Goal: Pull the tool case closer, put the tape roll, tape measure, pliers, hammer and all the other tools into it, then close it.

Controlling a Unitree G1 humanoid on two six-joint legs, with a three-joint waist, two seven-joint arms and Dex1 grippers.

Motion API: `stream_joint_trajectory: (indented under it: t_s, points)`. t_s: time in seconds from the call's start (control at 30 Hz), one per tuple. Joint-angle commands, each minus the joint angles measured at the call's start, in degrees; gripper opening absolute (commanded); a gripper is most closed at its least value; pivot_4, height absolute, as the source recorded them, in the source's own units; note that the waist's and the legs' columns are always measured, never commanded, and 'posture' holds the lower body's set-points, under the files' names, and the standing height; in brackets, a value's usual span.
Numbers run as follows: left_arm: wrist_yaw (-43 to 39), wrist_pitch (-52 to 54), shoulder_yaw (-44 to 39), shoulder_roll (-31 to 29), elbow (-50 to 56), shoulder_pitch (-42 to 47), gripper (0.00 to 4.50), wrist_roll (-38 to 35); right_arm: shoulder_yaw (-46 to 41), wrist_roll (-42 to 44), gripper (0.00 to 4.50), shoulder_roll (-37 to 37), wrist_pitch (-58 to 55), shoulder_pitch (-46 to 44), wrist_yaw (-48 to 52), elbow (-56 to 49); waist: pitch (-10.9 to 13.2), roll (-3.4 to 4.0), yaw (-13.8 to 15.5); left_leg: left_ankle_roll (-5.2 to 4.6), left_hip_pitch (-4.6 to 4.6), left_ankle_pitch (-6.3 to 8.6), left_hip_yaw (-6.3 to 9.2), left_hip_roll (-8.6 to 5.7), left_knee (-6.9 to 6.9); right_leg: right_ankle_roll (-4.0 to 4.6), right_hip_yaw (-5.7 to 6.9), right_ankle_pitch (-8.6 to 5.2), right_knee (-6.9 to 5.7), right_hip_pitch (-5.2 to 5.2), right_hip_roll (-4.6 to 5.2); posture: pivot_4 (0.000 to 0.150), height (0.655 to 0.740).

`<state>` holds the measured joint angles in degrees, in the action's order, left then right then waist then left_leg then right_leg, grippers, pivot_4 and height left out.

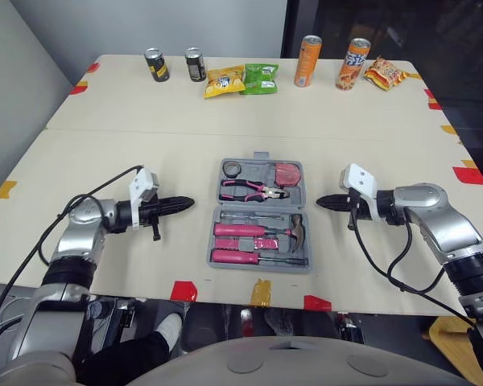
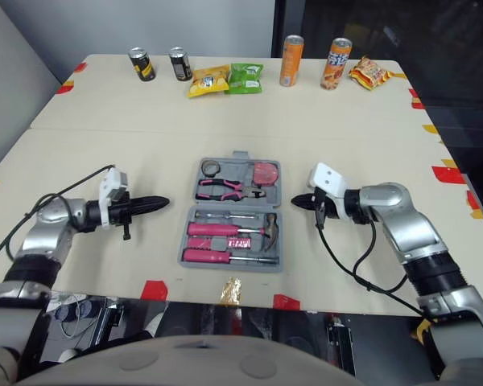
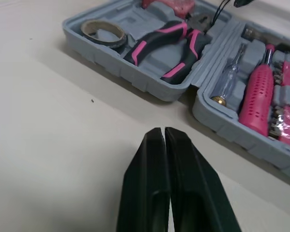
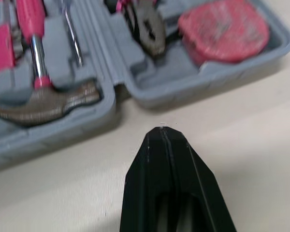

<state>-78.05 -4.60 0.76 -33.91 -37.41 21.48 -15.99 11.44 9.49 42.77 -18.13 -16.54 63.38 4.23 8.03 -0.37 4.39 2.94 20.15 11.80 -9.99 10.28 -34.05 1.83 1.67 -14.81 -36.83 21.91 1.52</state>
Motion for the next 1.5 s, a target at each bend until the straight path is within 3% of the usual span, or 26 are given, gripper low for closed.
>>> stream_joint_trajectory:
  t_s: [0.03,0.27,0.5,0.93,1.17,1.5]
  points:
    - [-0.55,-4.05,2.03,1.67,-4.37,3.4,0.03,3.17,1.59,-2.56,0.0,1.33,0.73,-1.81,1.37,0.36,0.01,-0.01,0.05,0.0,0.01,0.0,0.0,0.0,0.0,0.0,0.0,0.0,0.01,0.01,0.0,0.15,0.74]
    - [1.84,-7.59,5.38,6.6,-10.23,7.72,0.03,8.14,7.29,-8.04,0.0,-1.47,1.29,-5.31,1.58,1.98,0.03,-0.03,0.01,0.0,-0.02,0.0,0.02,0.01,0.0,0.03,0.01,-0.01,-0.16,0.03,0.01,0.15,0.74]
    - [1.6,-4.83,6.27,8.49,-3.85,6.2,0.03,7.73,10.03,-9.12,0.0,-5.08,-0.96,-5.98,1.9,-1.13,0.01,-0.04,0.29,0.0,-0.03,0.0,0.01,0.01,-0.04,0.06,0.01,-0.03,-0.21,0.03,0.03,0.15,0.74]
    - [1.79,5.76,6.53,3.99,18.9,-7.02,0.03,5.29,8.78,-8.16,0.0,-3.36,-6.48,1.53,1.42,-13.31,0.05,-0.02,0.14,0.05,-0.01,0.02,-0.03,0.01,0.17,0.14,0.01,-0.11,-0.08,0.12,0.03,0.15,0.74]
    - [2.4,6.76,6.47,1.59,22.71,-11.96,0.03,5.01,8.4,-6.99,0.0,-2.51,-12.22,8.8,-0.55,-22.74,0.06,0.0,0.05,0.08,-0.04,0.03,-0.05,0.01,0.3,0.13,0.01,-0.12,-0.04,0.15,0.01,0.15,0.74]
    - [2.98,7.97,6.9,0.36,25.74,-14.85,0.03,4.24,8.4,-6.57,0.0,-2.1,-14.37,10.86,-2.1,-25.14,0.07,0.02,-0.62,0.11,-0.04,0.03,-0.06,0.0,0.41,0.12,-0.01,-0.12,0.12,0.14,0.01,0.15,0.74]
